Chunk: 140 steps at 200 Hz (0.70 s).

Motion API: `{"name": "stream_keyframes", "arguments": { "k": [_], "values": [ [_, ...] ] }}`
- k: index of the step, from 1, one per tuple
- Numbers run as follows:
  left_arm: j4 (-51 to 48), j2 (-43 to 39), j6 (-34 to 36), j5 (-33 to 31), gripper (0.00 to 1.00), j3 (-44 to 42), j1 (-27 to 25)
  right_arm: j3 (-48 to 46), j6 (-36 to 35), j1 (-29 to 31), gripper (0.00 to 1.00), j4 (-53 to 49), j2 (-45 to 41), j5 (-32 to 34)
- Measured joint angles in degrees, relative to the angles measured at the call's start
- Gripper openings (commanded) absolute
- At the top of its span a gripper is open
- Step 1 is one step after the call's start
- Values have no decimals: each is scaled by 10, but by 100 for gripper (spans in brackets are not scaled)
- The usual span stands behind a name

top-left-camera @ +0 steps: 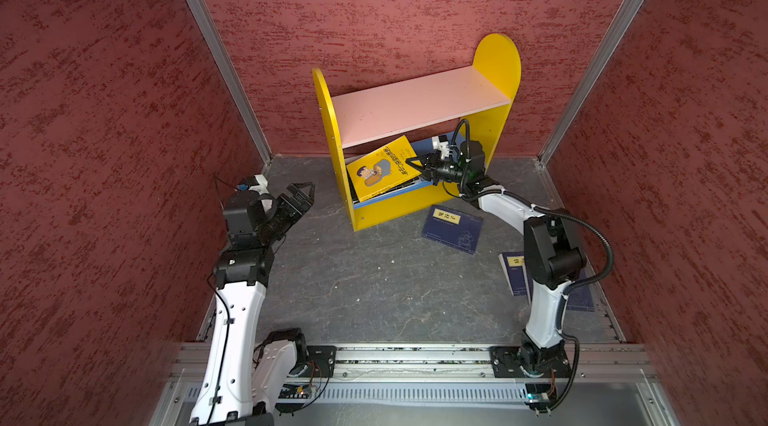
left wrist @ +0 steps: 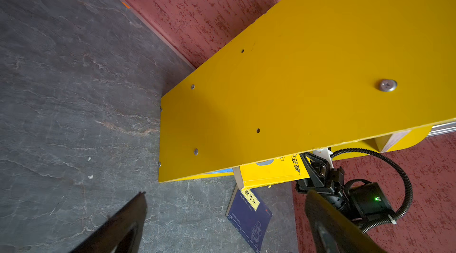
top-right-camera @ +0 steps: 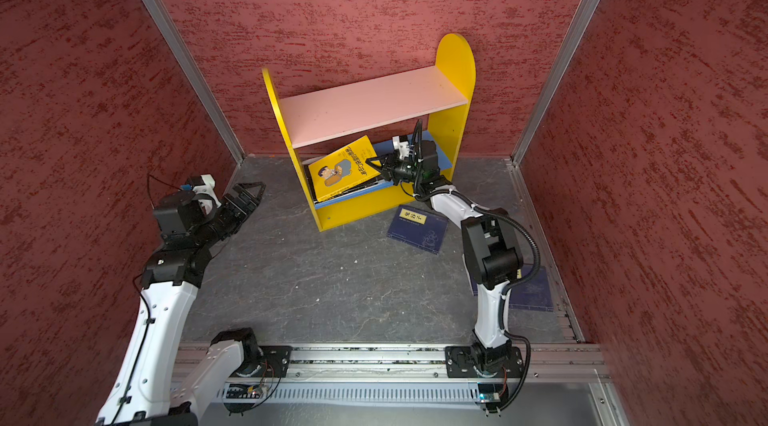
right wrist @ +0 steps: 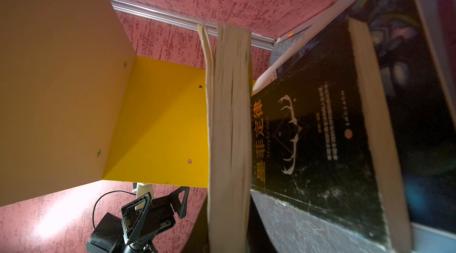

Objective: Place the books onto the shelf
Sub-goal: 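Push the yellow book onto the blue shelf with the right gripper, retract left arm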

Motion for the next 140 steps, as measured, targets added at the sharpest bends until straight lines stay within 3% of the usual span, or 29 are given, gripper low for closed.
{"name": "stream_keyframes", "arguments": {
  "k": [140],
  "values": [
    [27, 5, -16, -1, 99, -26, 9, 23, -17, 14, 17, 27, 56, 26]
  ]
}}
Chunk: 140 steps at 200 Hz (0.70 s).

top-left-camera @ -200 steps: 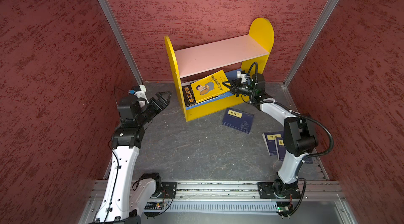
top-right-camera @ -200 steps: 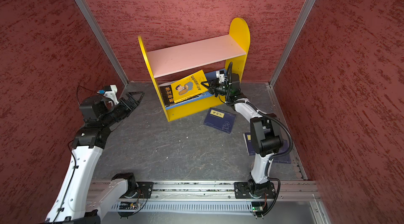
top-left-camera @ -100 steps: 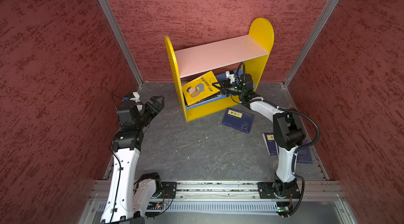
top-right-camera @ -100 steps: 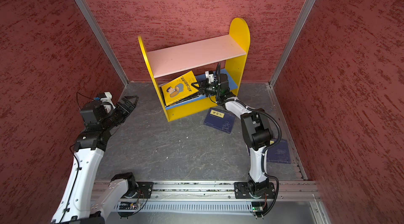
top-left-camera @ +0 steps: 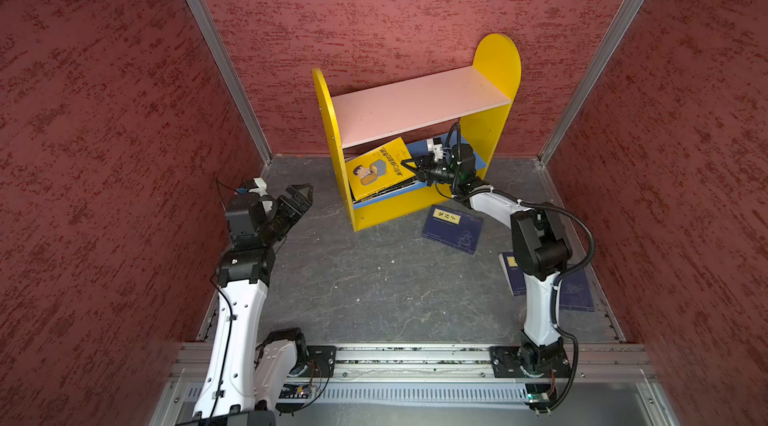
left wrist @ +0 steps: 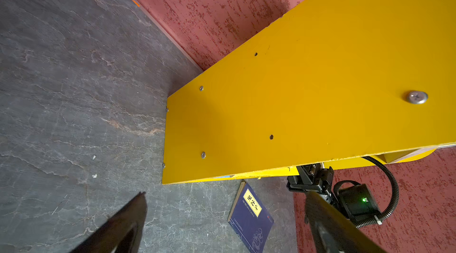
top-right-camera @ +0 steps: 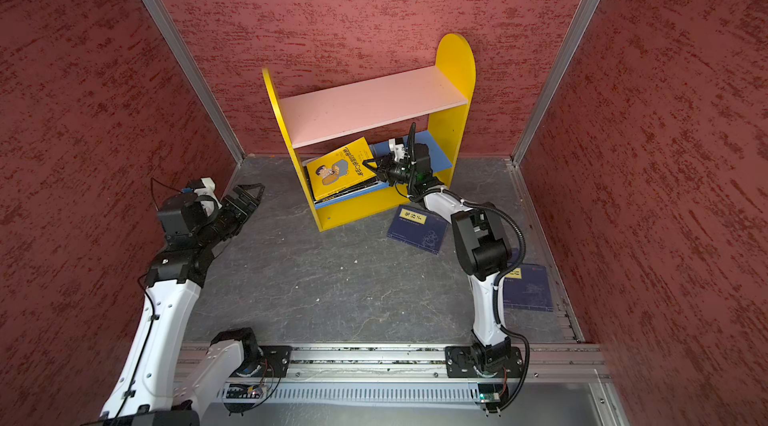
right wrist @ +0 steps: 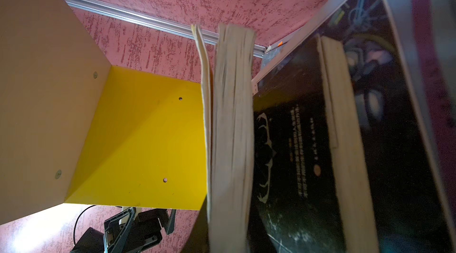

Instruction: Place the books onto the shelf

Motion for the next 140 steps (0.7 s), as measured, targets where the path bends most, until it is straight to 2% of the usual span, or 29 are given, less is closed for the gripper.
{"name": "stream_keyframes", "arguments": {
  "k": [72, 140],
  "values": [
    [21, 26, 8, 18, 99, -1, -9, 3, -7, 7, 17, 1, 5, 2],
    [16, 79, 78, 2, 99, 14, -112, 21, -7, 9, 16, 1, 25, 2]
  ]
}}
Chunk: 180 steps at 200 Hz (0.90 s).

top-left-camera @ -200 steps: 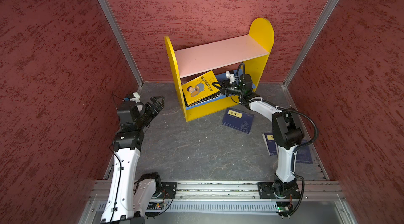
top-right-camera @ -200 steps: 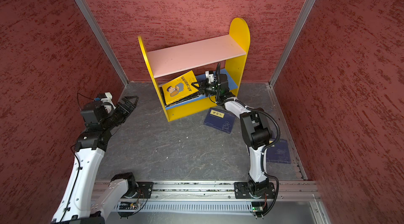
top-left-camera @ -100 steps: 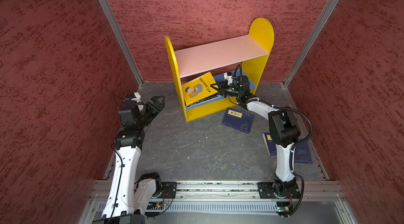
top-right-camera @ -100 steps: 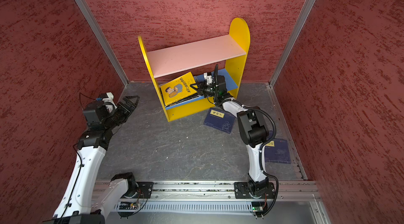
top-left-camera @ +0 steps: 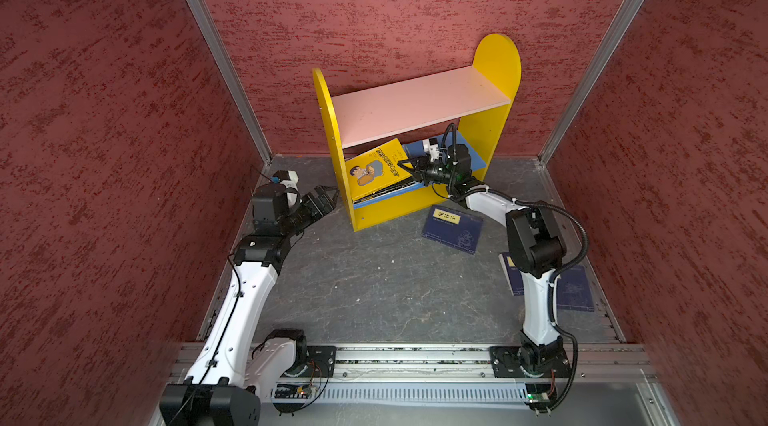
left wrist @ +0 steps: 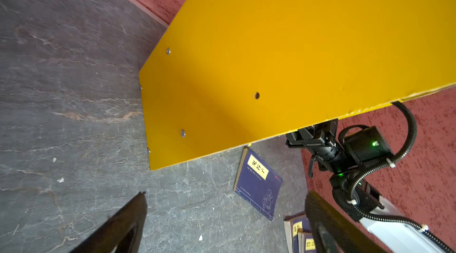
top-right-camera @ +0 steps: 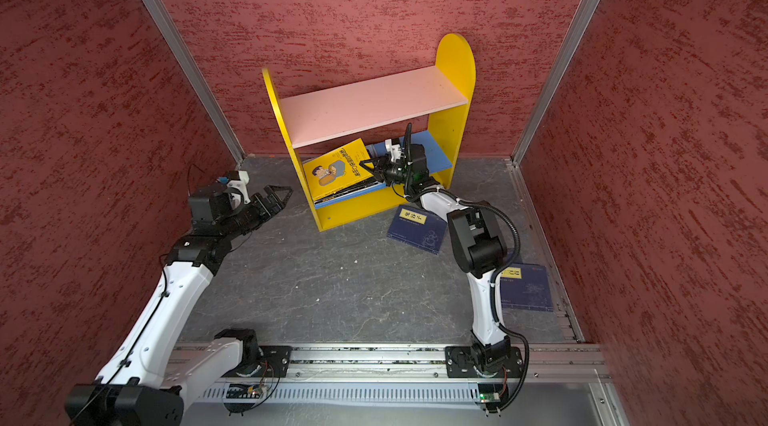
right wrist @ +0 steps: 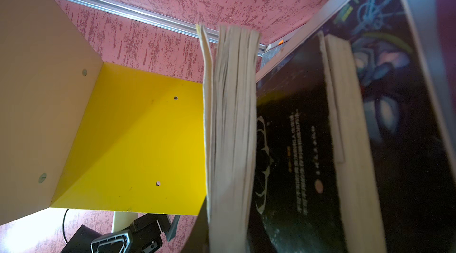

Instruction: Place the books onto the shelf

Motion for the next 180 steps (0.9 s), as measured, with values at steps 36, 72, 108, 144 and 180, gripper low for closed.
{"name": "stream_keyframes", "arguments": {
  "k": [36, 72, 108, 144, 180],
  "values": [
    [1, 31, 14, -4, 99, 6, -22, 1, 1, 1, 16, 1, 3, 1],
    [9, 51, 15, -20, 99, 12, -37, 1, -12, 2, 17, -9, 4, 5],
    [23, 81, 11, -77, 99, 19, -83, 2, -25, 2, 17, -28, 4, 12],
    [35, 140, -7, -167, 99, 38, -142, 7, -36, 3, 17, -45, 4, 15],
    [43, 189, -51, -236, 99, 43, -160, 21, -53, 3, 17, -70, 4, 19]
  ]
}}
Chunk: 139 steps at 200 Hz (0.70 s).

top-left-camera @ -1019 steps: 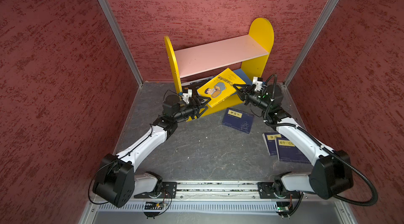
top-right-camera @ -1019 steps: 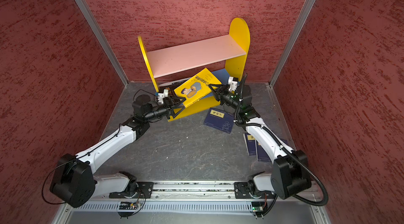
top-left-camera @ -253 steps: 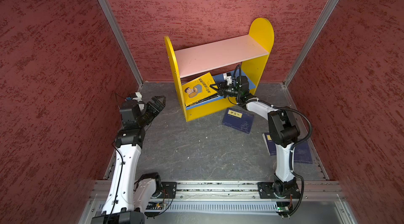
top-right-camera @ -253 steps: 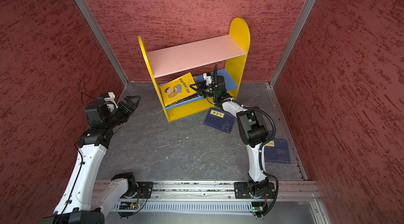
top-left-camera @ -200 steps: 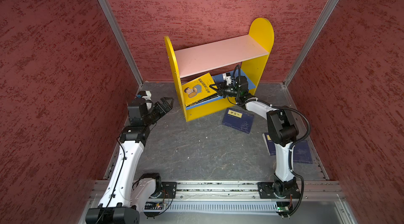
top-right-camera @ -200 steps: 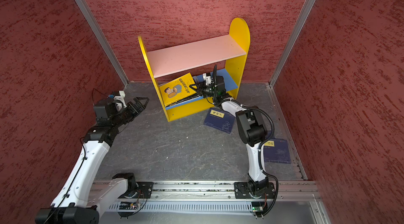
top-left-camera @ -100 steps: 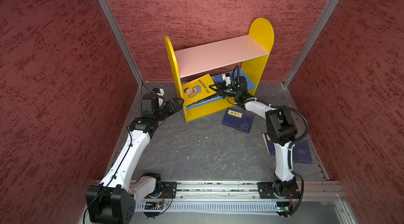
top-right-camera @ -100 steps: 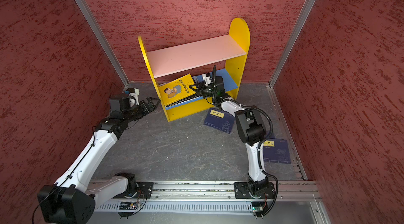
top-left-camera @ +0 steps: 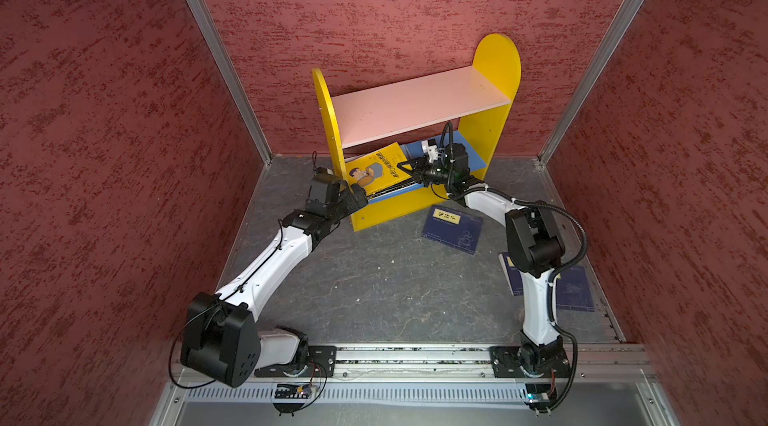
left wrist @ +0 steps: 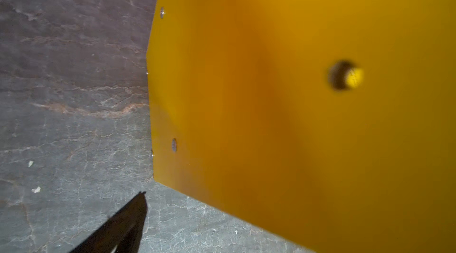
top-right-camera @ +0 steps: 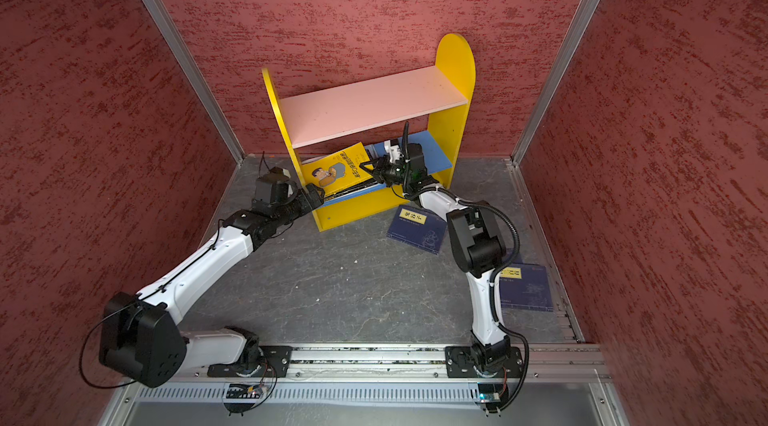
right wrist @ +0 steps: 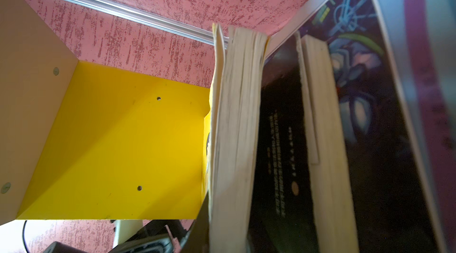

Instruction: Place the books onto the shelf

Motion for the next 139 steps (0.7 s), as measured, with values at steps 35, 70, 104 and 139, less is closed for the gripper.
{"name": "stream_keyframes", "arguments": {
  "k": [35, 70, 104, 139],
  "values": [
    [-1, 40, -40, -39, 99, 7, -1, 9, -12, 1, 17, -19, 0, 2],
    [-13, 74, -63, -55, 99, 40, -6, 9, -17, 1, 19, -30, 1, 5],
    [-27, 81, -92, -67, 99, 46, -9, 26, -40, 3, 37, -70, 8, 14],
    [-30, 82, -112, -73, 99, 46, -10, 86, -90, 7, 53, -161, 10, 46]
  ]
}}
